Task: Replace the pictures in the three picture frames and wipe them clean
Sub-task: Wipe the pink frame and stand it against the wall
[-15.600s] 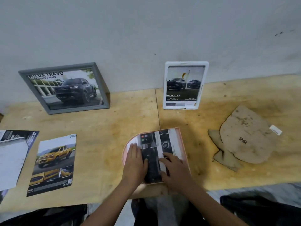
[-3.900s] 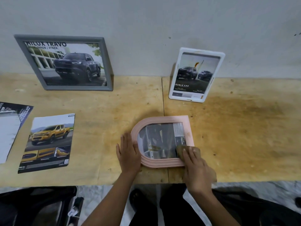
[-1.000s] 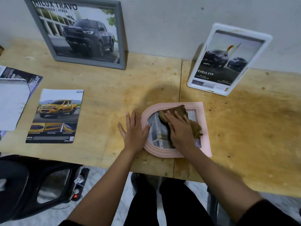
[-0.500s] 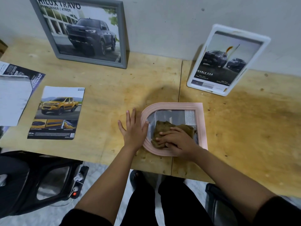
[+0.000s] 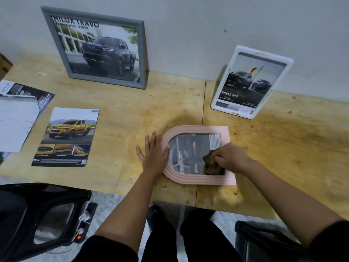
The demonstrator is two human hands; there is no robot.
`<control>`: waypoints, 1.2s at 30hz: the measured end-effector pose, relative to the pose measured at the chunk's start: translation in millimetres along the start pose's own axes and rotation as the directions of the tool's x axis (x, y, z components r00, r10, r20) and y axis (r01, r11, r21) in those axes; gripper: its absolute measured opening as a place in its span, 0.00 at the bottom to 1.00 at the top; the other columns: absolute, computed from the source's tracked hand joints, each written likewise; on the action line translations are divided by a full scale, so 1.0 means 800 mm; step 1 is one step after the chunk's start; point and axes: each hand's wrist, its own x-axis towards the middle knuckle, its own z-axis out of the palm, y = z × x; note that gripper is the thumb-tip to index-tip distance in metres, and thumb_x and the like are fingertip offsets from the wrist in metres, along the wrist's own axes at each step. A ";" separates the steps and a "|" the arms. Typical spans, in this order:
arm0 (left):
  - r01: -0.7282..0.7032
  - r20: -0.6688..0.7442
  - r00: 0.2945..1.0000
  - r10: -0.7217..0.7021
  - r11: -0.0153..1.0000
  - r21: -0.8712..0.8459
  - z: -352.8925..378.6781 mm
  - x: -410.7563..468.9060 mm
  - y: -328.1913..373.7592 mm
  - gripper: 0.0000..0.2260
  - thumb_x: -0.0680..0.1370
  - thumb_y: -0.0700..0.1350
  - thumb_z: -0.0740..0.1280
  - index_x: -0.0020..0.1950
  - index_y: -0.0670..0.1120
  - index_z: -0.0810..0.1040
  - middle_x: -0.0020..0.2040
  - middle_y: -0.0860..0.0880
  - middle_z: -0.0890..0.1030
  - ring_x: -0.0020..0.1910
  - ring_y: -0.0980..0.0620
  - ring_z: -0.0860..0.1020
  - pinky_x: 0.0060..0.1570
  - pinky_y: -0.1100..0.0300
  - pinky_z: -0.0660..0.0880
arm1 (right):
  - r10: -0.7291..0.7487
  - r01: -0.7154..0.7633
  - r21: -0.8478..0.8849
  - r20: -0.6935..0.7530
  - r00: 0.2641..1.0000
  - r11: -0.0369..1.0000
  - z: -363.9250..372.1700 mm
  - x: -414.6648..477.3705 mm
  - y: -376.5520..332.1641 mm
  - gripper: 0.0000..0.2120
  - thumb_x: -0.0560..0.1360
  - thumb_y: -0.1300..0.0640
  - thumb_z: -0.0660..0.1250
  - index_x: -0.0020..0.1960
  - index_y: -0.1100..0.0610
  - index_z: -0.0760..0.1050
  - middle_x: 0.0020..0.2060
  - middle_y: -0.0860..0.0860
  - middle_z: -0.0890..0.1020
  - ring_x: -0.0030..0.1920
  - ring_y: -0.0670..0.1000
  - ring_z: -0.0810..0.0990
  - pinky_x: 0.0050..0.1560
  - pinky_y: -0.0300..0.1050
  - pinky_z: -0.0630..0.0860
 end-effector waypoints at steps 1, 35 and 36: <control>-0.001 0.005 1.000 0.001 1.000 0.002 0.000 0.000 0.000 0.24 0.81 0.57 0.51 0.75 0.53 0.53 0.78 0.55 0.45 0.76 0.52 0.40 0.70 0.40 0.37 | 0.077 -0.075 0.066 -0.017 0.997 0.995 -0.005 -0.002 -0.003 0.15 0.76 0.55 0.54 0.41 0.55 0.78 0.35 0.52 0.79 0.39 0.54 0.75 0.38 0.45 0.67; -0.010 0.014 1.000 0.010 1.000 -0.006 0.008 0.005 -0.006 0.23 0.80 0.58 0.51 0.74 0.54 0.56 0.78 0.55 0.45 0.76 0.52 0.39 0.71 0.40 0.38 | 0.608 -0.196 0.776 -0.283 0.742 0.600 -0.048 -0.010 0.034 0.11 0.80 0.59 0.54 0.47 0.50 0.74 0.47 0.50 0.78 0.51 0.53 0.74 0.52 0.48 0.70; -0.012 0.004 1.000 0.012 1.000 -0.006 0.008 0.004 -0.007 0.23 0.80 0.58 0.50 0.74 0.54 0.56 0.78 0.55 0.46 0.76 0.52 0.40 0.71 0.40 0.38 | 0.560 -0.239 0.697 -0.275 0.781 0.676 -0.039 -0.005 0.035 0.11 0.80 0.58 0.53 0.48 0.49 0.74 0.49 0.49 0.79 0.52 0.53 0.75 0.58 0.51 0.69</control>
